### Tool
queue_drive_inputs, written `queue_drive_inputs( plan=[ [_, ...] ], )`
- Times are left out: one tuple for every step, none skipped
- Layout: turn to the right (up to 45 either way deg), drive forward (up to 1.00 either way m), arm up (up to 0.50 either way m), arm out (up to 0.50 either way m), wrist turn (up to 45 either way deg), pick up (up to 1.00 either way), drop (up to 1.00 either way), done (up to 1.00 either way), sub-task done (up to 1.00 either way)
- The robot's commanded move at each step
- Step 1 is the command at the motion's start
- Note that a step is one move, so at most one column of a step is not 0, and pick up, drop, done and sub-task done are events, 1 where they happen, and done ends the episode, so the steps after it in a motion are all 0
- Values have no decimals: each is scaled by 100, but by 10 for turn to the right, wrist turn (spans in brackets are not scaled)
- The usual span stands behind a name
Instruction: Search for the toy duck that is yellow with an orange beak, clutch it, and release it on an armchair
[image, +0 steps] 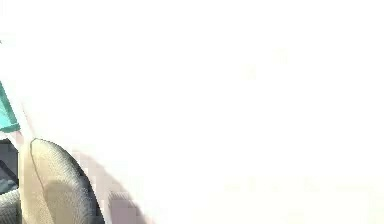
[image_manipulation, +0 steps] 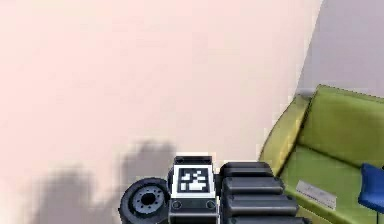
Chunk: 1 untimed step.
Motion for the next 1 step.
queue_drive_inputs(
  plan=[
    [-450,0,0,0,0,0,0,0,0]
  ],
)
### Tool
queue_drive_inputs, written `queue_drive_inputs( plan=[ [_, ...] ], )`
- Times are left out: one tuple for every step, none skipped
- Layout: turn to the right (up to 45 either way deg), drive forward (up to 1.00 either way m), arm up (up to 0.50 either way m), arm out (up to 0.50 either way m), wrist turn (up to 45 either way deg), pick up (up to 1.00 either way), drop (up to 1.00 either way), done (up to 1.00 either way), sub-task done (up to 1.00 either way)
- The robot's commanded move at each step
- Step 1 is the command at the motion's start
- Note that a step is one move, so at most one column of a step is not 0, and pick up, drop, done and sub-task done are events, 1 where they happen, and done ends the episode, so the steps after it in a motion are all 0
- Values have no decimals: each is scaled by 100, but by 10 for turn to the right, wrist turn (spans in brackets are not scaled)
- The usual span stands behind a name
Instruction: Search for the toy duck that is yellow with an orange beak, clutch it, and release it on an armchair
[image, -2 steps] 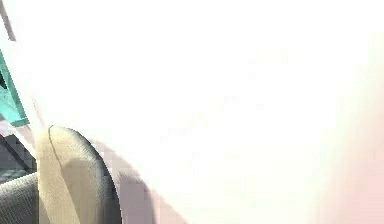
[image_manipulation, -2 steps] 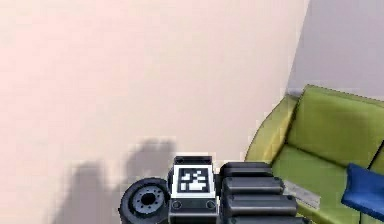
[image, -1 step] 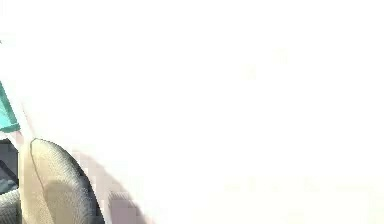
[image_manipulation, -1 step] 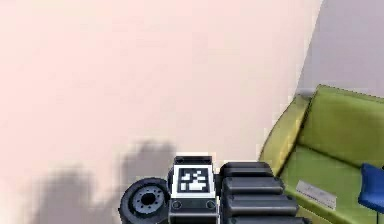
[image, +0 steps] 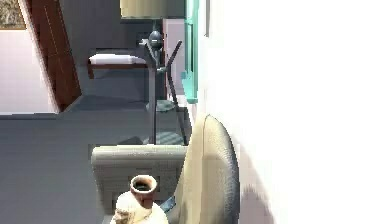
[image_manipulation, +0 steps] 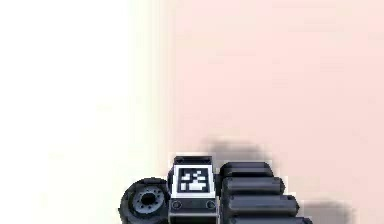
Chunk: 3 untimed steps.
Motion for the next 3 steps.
queue_drive_inputs(
  plan=[
    [-450,0,0,0,0,0,0,0,0],
    [-450,0,0,0,0,0,0,0,0],
    [-390,0,0,0,0,0,0,0,0]
  ],
)
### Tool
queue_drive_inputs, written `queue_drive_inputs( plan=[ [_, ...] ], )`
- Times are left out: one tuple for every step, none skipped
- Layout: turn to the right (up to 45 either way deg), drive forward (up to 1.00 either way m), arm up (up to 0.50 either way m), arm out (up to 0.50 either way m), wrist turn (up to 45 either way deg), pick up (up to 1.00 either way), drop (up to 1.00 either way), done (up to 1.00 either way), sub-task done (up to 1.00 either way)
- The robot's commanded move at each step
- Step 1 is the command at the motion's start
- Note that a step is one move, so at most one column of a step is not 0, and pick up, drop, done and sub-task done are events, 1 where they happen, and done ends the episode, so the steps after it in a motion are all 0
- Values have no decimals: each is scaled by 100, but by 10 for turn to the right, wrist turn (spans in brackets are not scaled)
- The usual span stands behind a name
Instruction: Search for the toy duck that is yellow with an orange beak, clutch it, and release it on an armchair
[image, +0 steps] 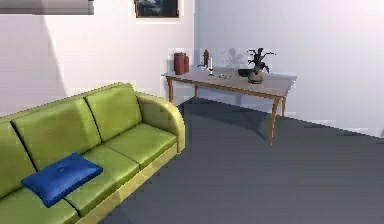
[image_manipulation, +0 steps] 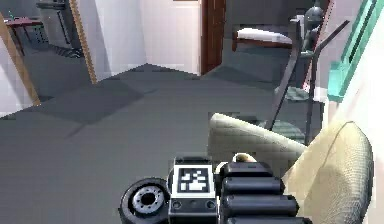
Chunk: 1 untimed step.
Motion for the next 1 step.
queue_drive_inputs(
  plan=[
    [0,40,0,0,0,0,0,0,0]
  ],
)
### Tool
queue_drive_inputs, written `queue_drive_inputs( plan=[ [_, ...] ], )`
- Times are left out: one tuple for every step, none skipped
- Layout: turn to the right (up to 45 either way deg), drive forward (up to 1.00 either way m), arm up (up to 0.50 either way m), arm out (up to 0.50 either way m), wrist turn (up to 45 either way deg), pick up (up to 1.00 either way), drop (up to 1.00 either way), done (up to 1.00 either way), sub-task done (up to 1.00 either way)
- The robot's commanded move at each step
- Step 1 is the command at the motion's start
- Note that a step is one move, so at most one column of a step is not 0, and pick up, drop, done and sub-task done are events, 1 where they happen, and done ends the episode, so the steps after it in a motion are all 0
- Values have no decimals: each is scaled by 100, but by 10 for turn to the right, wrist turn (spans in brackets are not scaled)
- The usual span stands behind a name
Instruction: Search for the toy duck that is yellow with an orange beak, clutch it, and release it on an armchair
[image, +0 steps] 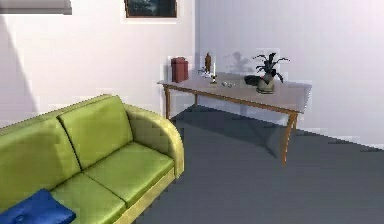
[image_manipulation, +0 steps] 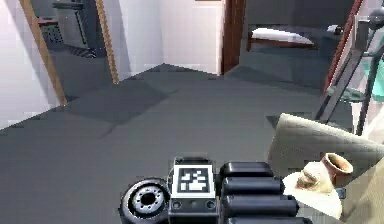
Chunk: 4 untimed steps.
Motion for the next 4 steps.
queue_drive_inputs(
  plan=[
    [450,0,0,0,0,0,0,0,0],
    [210,0,0,0,0,0,0,0,0],
    [-450,0,0,0,0,0,0,0,0],
    [-120,0,0,0,0,0,0,0,0]
  ],
)
